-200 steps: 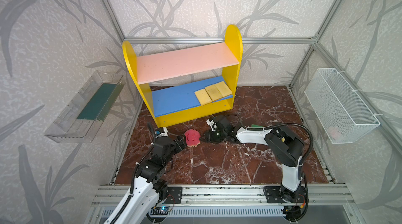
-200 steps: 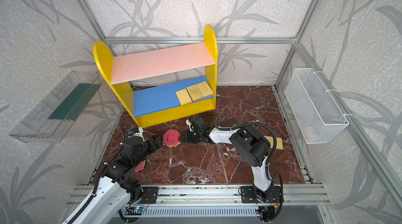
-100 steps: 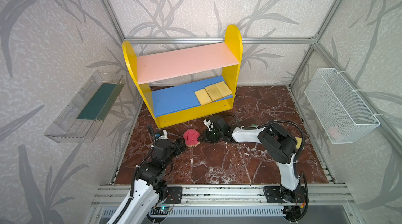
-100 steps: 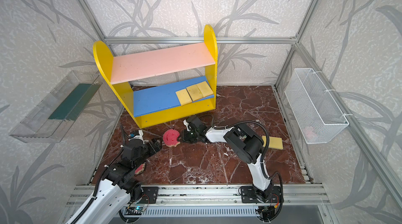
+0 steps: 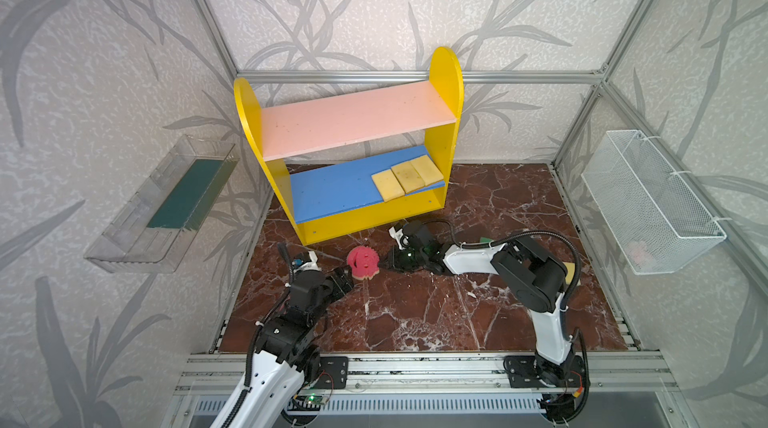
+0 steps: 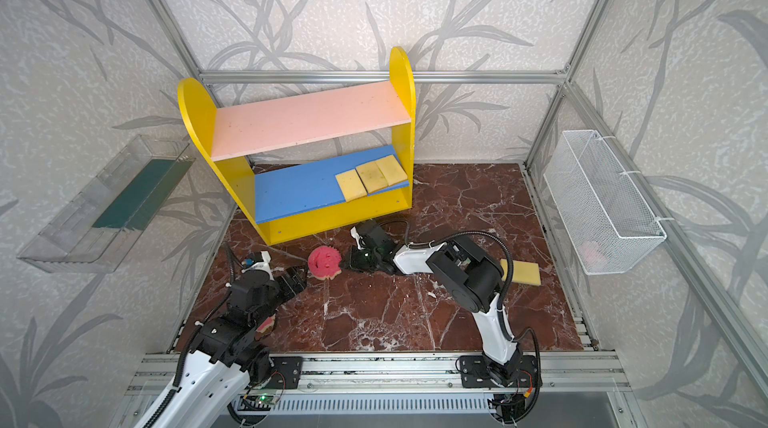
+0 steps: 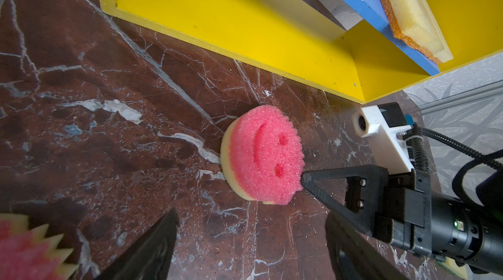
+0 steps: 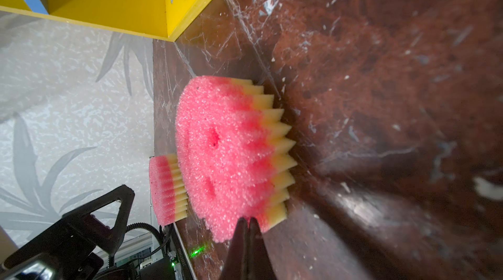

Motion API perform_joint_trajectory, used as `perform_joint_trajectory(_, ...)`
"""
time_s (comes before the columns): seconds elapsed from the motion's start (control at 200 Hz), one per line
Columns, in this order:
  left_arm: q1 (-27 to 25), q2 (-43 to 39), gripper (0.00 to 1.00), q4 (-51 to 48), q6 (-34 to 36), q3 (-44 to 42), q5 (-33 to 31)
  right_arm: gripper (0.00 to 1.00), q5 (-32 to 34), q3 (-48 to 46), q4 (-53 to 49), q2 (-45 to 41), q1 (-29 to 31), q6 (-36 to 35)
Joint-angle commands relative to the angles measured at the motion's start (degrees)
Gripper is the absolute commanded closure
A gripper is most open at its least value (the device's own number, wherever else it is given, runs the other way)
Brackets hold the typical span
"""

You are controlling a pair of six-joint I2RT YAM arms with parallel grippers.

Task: Place and organize the cleaning sponges onto the shelf
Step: 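Lower the right gripper onto the pink smiley sponge and close it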

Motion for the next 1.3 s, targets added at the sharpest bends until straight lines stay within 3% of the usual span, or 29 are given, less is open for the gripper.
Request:
perform_joint_trajectory(0.0,0.28,-0.44,0.14,-2.18,-0.42,-0.60,-1.51,0.99,1.86,-2.67,0.52,-2.81,-0.15,0.53)
perform_joint_trajectory(0.635,0.28,2.02,0.15,3.21,-1.49,-2.62,-0.19,0.99,3.83,-15.97,2.17,-18.43,-8.29,1.42)
perform_joint_trajectory(0.805,0.28,3.60,0.15,3.89,-1.36,-3.06,-0.20,0.78,2.34,-14.10,0.73,-17.20,-7.98,0.69)
perform_joint_trajectory(0.954,0.28,3.62,0.14,4.07,-1.38,-3.40,-0.04,0.66,1.79,-10.15,-1.38,-14.28,-5.82,-0.52)
perform_joint_trajectory(1.294,0.29,2.89,0.15,3.47,-1.03,-3.20,0.07,0.62,0.57,-1.07,-6.64,-6.69,-2.47,-2.17)
